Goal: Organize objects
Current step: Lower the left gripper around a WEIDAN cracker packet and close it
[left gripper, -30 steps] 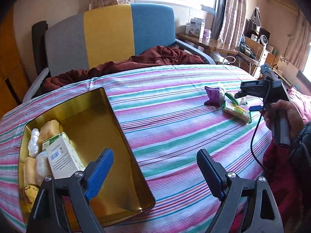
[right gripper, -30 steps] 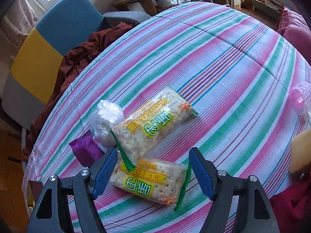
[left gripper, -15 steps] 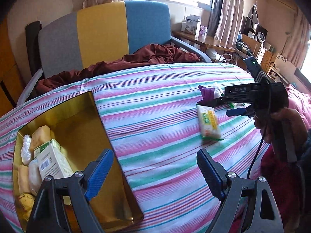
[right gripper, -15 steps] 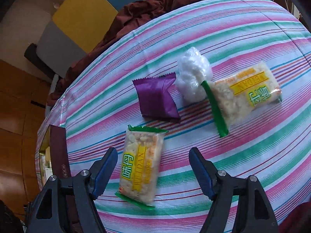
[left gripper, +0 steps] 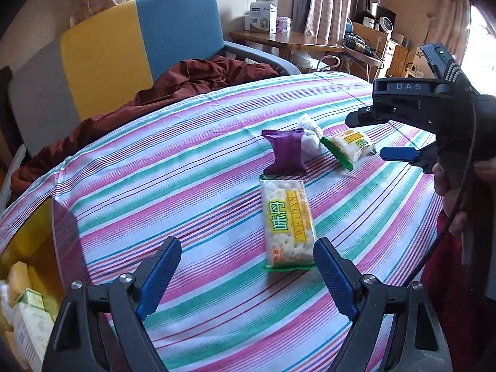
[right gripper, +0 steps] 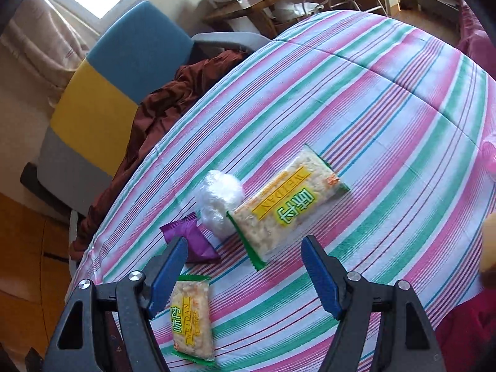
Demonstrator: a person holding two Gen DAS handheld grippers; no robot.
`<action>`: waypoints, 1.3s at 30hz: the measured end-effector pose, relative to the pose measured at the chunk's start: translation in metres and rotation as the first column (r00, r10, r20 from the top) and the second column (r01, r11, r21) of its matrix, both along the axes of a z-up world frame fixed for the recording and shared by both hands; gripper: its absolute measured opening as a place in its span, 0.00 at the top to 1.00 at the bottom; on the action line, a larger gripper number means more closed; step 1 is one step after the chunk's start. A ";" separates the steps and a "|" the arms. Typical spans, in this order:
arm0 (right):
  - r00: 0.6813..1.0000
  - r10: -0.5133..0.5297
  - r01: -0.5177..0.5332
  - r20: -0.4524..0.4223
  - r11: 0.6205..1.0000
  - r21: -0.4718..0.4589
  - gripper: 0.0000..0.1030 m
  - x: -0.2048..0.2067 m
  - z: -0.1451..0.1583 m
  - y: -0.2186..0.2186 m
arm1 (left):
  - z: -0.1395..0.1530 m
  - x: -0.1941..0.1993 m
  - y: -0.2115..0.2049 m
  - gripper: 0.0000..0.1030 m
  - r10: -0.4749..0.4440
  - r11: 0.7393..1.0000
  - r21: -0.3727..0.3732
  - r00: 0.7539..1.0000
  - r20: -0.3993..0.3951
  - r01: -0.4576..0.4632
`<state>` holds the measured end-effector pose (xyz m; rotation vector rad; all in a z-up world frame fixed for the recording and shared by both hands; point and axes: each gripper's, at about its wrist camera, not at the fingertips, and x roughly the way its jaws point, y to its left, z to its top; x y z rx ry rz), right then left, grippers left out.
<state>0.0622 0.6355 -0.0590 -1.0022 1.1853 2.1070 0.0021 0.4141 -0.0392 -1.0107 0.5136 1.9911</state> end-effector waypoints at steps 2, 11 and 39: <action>0.999 -0.035 0.035 -0.001 0.999 -0.024 0.25 0.004 -0.004 0.005 | -0.007 -0.001 0.017 0.15 -0.022 1.000 -0.016 1.000 0.006 0.022; 0.998 -0.066 0.066 -0.005 0.996 -0.061 0.25 0.012 -0.009 0.013 | -0.043 -0.016 0.069 0.15 -0.047 0.994 -0.099 0.997 0.058 0.052; 0.956 0.279 -0.287 0.089 0.953 0.096 0.36 -0.063 0.006 -0.049 | -0.058 0.036 -0.047 0.54 0.041 0.997 0.072 0.999 -0.036 -0.038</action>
